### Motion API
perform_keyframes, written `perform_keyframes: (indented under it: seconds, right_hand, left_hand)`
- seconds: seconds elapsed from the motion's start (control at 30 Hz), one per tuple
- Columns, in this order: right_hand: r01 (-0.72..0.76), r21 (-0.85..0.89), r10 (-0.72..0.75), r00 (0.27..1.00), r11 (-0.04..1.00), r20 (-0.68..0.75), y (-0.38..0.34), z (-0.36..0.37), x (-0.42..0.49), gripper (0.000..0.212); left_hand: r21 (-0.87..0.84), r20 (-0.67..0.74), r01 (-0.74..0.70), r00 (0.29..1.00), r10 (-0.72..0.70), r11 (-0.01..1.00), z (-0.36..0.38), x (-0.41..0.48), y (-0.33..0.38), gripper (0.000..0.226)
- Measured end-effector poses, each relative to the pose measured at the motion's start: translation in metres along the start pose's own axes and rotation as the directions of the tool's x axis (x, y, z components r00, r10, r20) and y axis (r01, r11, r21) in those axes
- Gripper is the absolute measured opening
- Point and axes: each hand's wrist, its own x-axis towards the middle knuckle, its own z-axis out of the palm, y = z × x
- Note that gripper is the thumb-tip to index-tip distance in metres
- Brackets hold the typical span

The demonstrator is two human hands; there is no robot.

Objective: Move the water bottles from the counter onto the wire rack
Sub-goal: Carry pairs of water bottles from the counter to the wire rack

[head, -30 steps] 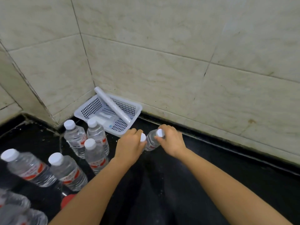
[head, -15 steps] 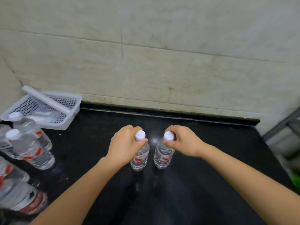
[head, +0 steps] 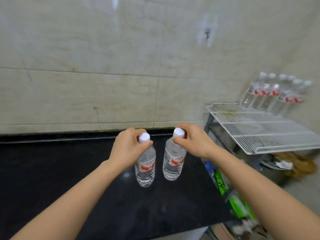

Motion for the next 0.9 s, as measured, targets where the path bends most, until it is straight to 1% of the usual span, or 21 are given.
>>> perform_keyframes:
  seconds: [0.07, 0.13, 0.2, 0.27, 0.4, 0.57, 0.63, 0.73, 0.8, 0.9]
  right_hand:
    - [-0.027, -0.021, 0.026, 0.999, 0.999, -0.041, 0.019, -0.034, -0.007, 0.012]
    - [-0.048, -0.038, 0.044, 0.994, 0.998, -0.102, 0.037, -0.068, -0.012, 0.016]
    - [-0.064, -0.028, 0.059, 0.986, 0.998, -0.156, 0.057, -0.102, -0.015, 0.020]
    - [-0.069, -0.037, 0.061, 0.980, 0.997, -0.188, 0.071, -0.130, -0.017, 0.021]
    - [-0.066, -0.035, 0.055, 0.966, 0.997, -0.253, 0.110, -0.190, -0.013, 0.025]
    - [-0.065, -0.007, 0.059, 0.933, 0.998, -0.356, 0.164, -0.256, 0.007, 0.022]
    - [-0.074, -0.004, 0.067, 0.928, 0.997, -0.367, 0.188, -0.278, 0.018, 0.020]
    - [-0.083, 0.003, 0.079, 0.929, 0.997, -0.362, 0.226, -0.307, 0.032, 0.023]
    - [-0.097, 0.002, 0.091, 0.925, 0.995, -0.369, 0.250, -0.324, 0.039, 0.021]
    - [-0.127, -0.020, 0.110, 0.923, 0.992, -0.368, 0.288, -0.348, 0.051, 0.021]
  left_hand:
    - [-0.032, 0.027, -0.052, 0.998, 0.053, 0.998, 0.019, 0.015, 0.034, 0.021]
    - [-0.050, 0.044, -0.092, 0.995, 0.094, 0.994, 0.037, 0.031, 0.068, 0.023]
    - [-0.102, 0.046, -0.134, 0.989, 0.139, 0.986, 0.056, 0.050, 0.100, 0.022]
    - [-0.139, 0.041, -0.162, 0.985, 0.169, 0.977, 0.069, 0.066, 0.125, 0.023]
    - [-0.229, 0.013, -0.213, 0.975, 0.222, 0.950, 0.103, 0.108, 0.180, 0.035]
    - [-0.349, 0.008, -0.268, 0.957, 0.289, 0.898, 0.147, 0.167, 0.241, 0.024]
    - [-0.381, -0.002, -0.276, 0.955, 0.298, 0.882, 0.167, 0.191, 0.263, 0.020]
    - [-0.355, -0.008, -0.298, 0.949, 0.316, 0.886, 0.202, 0.225, 0.293, 0.028]
    - [-0.349, 0.006, -0.283, 0.952, 0.305, 0.893, 0.226, 0.244, 0.310, 0.033]
    - [-0.374, 0.014, -0.259, 0.958, 0.285, 0.890, 0.262, 0.266, 0.333, 0.029]
